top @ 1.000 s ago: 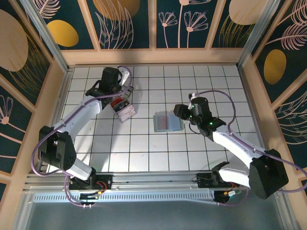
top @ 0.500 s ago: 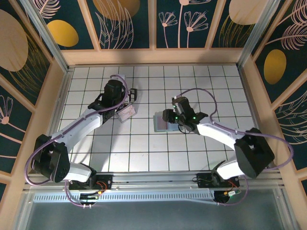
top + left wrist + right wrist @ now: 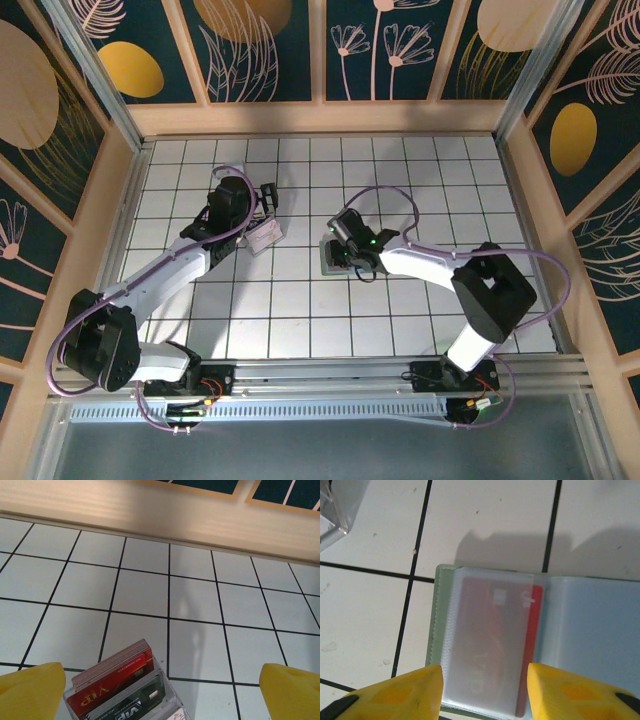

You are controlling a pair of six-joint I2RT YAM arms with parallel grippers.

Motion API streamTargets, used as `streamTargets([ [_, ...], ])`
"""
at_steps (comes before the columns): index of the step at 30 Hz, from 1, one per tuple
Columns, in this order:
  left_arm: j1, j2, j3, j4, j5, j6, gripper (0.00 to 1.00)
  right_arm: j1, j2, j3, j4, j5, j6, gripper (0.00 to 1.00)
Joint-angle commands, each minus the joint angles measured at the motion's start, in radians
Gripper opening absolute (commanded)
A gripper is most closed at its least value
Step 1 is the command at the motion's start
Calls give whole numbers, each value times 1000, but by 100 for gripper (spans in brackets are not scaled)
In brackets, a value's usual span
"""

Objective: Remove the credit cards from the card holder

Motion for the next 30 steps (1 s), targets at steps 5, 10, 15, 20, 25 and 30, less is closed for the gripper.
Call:
streamTargets([
  [5, 5, -4, -6, 34, -4, -35, 99, 34, 75, 66, -78, 75, -6, 54],
  [10, 5, 8, -1, 23, -2, -35, 99, 37, 102, 85, -93, 94, -11, 57],
  [15, 5, 20, 3, 23, 3, -35, 99, 40, 122, 94, -97, 92, -21, 61],
  [20, 5, 31, 16, 12, 10, -33, 99, 46, 128, 92, -85, 73, -25, 64],
  [25, 5, 42, 22, 2, 9, -34, 99, 48, 139, 89, -84, 71, -26, 65],
  [30, 5, 42, 22, 0, 10, -34, 99, 47, 157, 85, -89, 64, -29, 66],
])
